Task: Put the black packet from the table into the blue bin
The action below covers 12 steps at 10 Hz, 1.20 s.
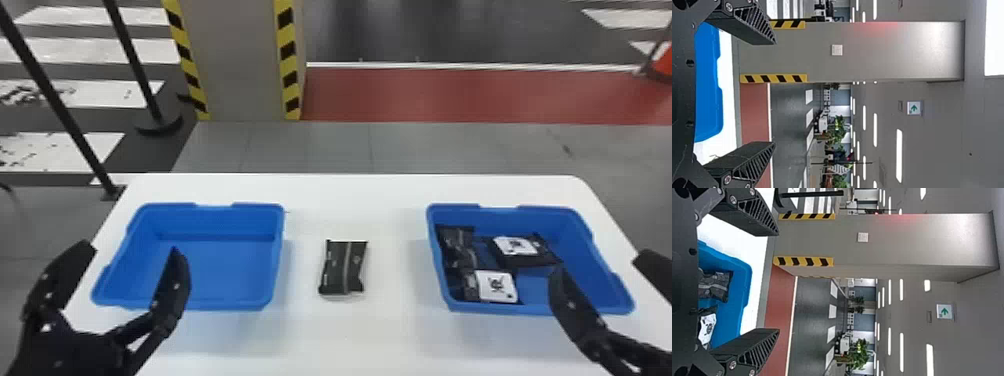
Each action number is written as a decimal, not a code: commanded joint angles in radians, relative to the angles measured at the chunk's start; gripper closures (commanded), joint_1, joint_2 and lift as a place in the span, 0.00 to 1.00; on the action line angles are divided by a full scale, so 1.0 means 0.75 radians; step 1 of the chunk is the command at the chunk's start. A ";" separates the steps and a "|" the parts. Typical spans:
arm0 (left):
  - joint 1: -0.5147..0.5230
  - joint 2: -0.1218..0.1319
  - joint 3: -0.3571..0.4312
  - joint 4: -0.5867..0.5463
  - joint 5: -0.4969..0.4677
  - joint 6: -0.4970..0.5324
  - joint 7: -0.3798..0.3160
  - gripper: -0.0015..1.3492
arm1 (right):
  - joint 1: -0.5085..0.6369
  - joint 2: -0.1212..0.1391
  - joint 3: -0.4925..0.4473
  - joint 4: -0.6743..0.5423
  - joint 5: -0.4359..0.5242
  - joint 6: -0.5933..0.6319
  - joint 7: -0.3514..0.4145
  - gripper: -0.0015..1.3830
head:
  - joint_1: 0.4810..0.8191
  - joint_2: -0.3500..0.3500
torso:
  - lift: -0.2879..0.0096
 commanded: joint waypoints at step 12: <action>0.000 0.000 -0.002 0.000 0.006 0.012 0.000 0.09 | -0.347 -0.090 0.144 0.115 -0.030 0.422 0.029 0.11 | 0.63 0.57 | 0.60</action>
